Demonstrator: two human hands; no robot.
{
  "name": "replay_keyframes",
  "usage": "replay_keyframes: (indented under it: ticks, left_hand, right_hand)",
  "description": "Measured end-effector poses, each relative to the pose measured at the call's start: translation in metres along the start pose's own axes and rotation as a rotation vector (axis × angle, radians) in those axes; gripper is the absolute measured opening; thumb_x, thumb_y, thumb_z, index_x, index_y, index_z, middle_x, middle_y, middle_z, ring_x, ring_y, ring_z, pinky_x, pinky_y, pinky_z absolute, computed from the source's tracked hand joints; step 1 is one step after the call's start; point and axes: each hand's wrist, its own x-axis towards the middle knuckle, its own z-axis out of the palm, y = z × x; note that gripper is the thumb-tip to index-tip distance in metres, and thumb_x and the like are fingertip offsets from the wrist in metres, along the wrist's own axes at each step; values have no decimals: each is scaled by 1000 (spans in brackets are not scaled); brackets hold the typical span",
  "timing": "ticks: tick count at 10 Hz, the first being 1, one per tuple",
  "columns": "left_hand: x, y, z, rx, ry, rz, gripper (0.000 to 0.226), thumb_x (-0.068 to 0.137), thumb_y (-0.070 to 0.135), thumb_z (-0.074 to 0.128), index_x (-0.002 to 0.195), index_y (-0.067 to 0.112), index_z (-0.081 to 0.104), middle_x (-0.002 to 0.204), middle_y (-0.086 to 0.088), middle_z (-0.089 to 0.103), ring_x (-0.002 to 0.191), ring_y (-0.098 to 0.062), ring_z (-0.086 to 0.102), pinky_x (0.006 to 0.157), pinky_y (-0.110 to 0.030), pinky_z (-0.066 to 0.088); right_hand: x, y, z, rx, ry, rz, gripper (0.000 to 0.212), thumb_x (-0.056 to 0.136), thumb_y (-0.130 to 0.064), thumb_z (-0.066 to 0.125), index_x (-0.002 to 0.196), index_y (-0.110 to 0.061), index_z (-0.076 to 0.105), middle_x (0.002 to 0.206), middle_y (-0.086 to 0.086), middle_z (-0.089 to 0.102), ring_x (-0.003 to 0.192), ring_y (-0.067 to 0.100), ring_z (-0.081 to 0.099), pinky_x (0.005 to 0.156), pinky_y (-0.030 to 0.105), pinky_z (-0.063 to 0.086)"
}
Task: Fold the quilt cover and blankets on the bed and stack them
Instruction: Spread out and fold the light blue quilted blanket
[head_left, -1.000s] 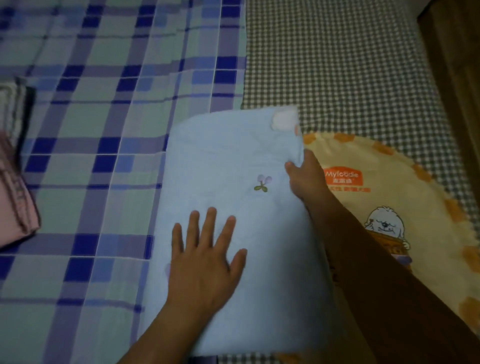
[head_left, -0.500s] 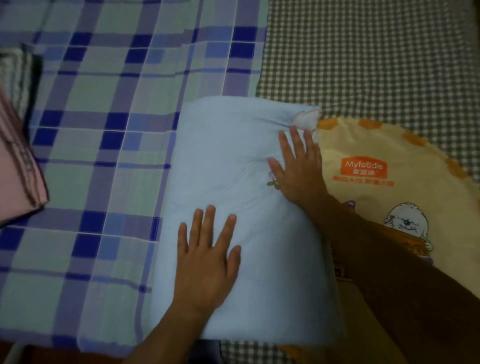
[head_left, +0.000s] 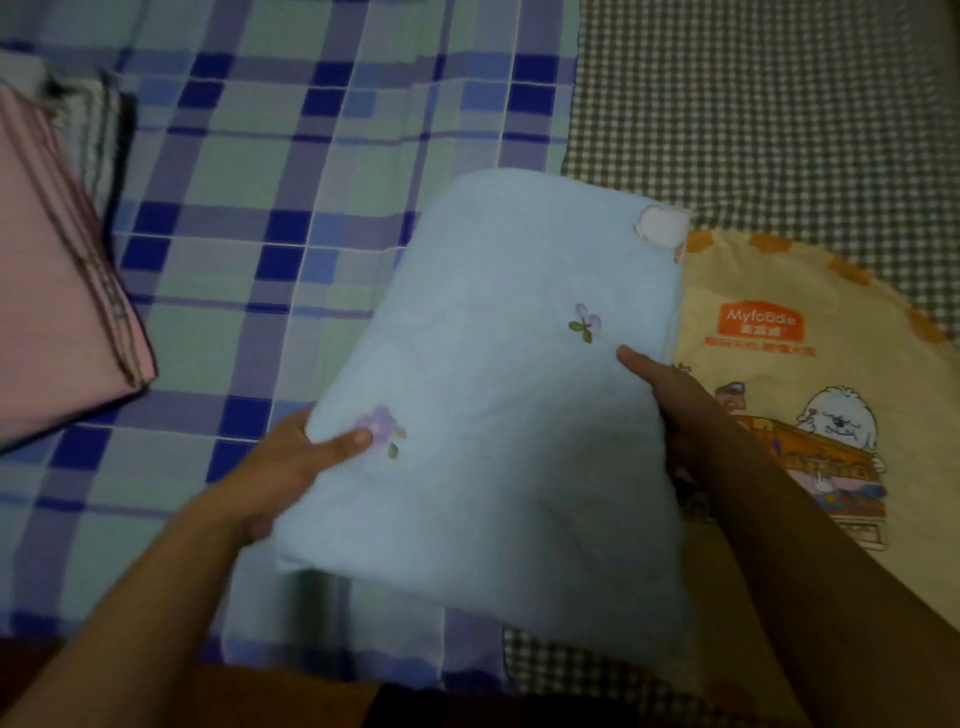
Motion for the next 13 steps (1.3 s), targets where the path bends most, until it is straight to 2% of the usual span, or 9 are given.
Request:
replay_keyframes:
  ticks: [1,2,3,5,6,7,9,11,13]
  left_hand:
    - [3,31,-81,203,265,126,60,68,51,86,119,28,65,101,-2,74,87,-24,72,81,-38,55]
    - [16,11,-139,192,894,151,60,76,54,69,124,19,59,112,-12,67,101,-31,65,93,-40,51]
    - [14,-64,-132,-105,850,-82,96,59,81,63,126,13,56,127,-18,62,114,-37,61,98,-49,51]
    - [-73,-138,4,-777,146,-528,68,81,59,69,127,10,59,116,-24,69,102,-40,69,75,-44,60]
    - [-82,-108,1,-1009,106,-437,45,83,30,67,116,-1,65,91,-19,75,75,-25,75,61,-28,60]
    - [-91,-54,-23,-1141,42,-167,35,75,15,65,105,-1,74,99,-18,75,79,-24,75,58,-27,59]
    - [-86,-16,-60,-1018,152,91,13,46,19,75,57,12,78,71,-5,73,69,-18,72,63,-29,59]
    - [-60,-92,-37,-847,148,120,45,87,-14,49,120,10,67,121,-16,69,105,-27,69,85,-35,59]
    - [-45,-158,30,-494,370,-248,51,72,29,84,112,8,60,115,-16,67,97,-34,65,82,-41,55]
  right_hand:
    - [-30,21,59,212,-126,78,42,95,-31,61,131,-10,62,121,13,70,112,30,66,97,43,52]
    - [-46,68,125,323,-171,56,44,98,-33,58,138,-15,56,135,9,62,124,27,59,111,44,42]
    - [-48,103,164,306,-189,28,57,91,-44,66,141,-19,52,138,8,59,126,28,57,113,50,38]
    - [-53,90,144,140,-8,40,66,81,-44,78,139,-22,55,131,6,65,114,28,65,97,50,52]
    - [-64,59,127,40,262,16,57,81,-49,75,123,-13,60,109,16,68,92,25,67,79,39,57]
    - [-86,37,134,141,174,218,67,80,-65,67,120,-12,55,112,15,63,104,30,63,100,45,49]
    - [-95,-12,168,418,-186,139,83,89,-73,44,141,-8,48,138,19,57,129,33,54,114,48,37]
    - [-15,-52,151,257,-37,-177,58,86,-14,67,141,-5,51,132,16,62,119,32,62,109,46,44]
    - [12,37,103,-154,415,64,80,68,-44,84,134,-7,55,124,10,65,104,31,66,89,46,56]
